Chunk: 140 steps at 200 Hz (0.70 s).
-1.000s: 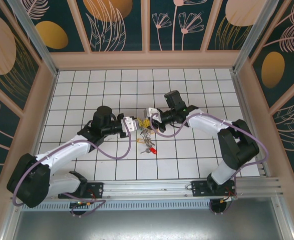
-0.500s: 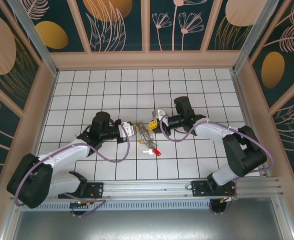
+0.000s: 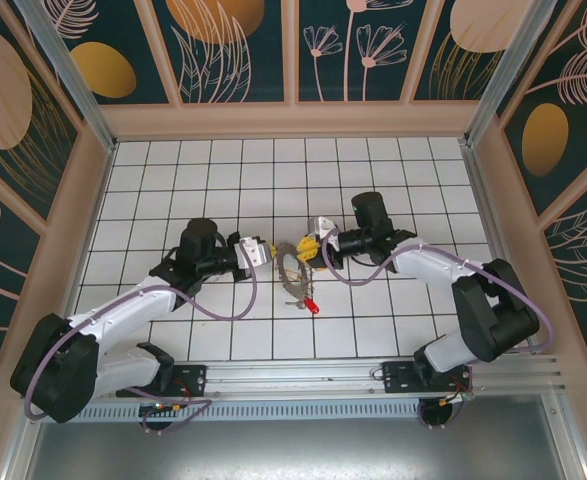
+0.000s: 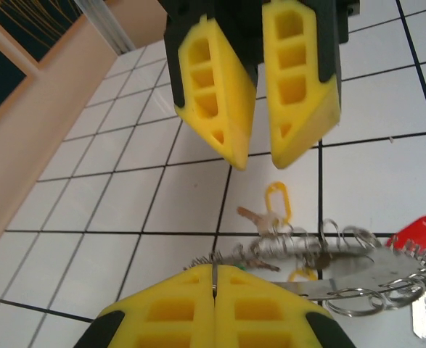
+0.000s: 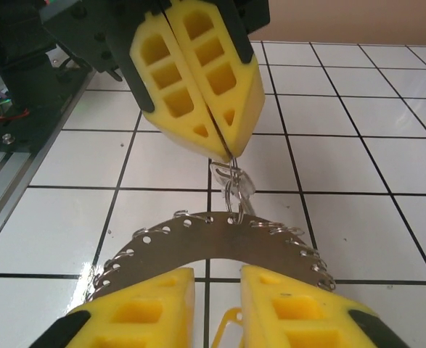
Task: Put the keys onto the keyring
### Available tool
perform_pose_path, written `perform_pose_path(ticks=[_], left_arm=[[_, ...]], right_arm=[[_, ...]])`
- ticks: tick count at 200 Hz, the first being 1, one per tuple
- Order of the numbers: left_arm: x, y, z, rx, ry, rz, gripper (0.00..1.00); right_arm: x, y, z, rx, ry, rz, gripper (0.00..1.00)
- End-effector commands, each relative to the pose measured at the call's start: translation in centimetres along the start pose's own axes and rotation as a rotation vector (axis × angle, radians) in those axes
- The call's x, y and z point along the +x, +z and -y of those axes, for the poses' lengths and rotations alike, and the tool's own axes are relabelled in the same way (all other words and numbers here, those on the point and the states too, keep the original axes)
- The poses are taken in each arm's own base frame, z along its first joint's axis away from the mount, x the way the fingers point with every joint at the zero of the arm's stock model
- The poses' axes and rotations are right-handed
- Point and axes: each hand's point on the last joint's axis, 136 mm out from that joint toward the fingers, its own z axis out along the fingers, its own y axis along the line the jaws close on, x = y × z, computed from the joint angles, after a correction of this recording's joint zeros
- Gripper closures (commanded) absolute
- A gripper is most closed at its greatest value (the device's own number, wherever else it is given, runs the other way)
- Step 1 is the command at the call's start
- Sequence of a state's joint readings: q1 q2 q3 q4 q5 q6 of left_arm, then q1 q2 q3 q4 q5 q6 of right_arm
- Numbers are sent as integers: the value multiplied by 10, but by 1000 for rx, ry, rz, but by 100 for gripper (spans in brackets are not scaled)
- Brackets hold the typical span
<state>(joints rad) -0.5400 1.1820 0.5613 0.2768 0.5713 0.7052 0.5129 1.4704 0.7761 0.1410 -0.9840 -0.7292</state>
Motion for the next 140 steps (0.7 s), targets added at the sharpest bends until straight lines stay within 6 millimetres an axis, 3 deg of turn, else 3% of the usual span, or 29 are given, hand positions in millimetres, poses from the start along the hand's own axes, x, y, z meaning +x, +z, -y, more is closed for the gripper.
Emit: perform_pose_path(ticks=[1, 60, 81, 113, 140], left_arm=[[-19, -5, -10, -7, 52, 28, 100], [-26, -2, -14, 13, 37, 37, 100], [-32, 2, -32, -19, -70, 7, 100], [-53, 4, -63, -63, -280, -15, 100], [-65, 5, -93, -133, -480, -49, 100]], right_arm=[[-10, -2, -2, 20, -18, 29, 73], [-18, 15, -4, 83, -14, 70, 64], [-24, 16, -4, 146, -23, 91, 64], [-38, -12, 2, 352, -39, 149, 64], [-52, -36, -6, 427, -60, 155, 64]])
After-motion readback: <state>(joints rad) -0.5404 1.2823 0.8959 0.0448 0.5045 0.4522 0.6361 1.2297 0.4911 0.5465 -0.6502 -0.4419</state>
